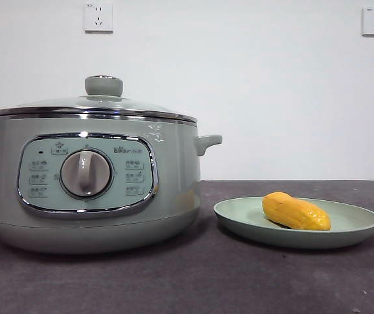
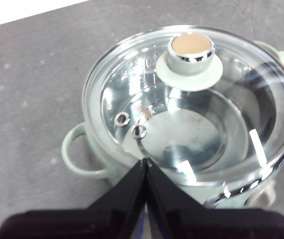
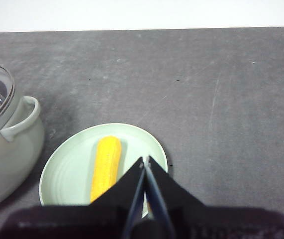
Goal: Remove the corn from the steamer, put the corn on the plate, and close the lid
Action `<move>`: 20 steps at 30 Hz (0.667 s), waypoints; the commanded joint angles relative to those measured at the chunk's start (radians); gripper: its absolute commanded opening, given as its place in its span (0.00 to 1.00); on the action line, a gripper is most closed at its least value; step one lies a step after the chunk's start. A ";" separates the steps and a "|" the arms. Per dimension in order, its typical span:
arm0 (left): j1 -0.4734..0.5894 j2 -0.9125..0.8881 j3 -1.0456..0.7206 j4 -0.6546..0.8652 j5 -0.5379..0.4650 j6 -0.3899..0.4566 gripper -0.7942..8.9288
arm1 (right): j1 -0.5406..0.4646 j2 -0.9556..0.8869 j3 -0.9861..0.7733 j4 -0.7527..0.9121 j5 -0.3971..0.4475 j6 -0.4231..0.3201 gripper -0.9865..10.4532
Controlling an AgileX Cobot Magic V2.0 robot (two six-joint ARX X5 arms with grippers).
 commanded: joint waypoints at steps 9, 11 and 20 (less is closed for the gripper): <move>0.409 -0.357 -0.197 0.220 0.121 0.078 0.08 | 0.001 -0.002 -0.010 -0.003 0.003 0.009 0.09; 0.446 -0.398 -0.274 0.266 0.146 0.079 0.08 | 0.001 -0.001 -0.010 -0.003 0.003 0.009 0.09; 0.496 -0.533 -0.571 0.411 0.141 0.074 0.08 | 0.001 -0.001 -0.010 -0.003 0.003 0.009 0.09</move>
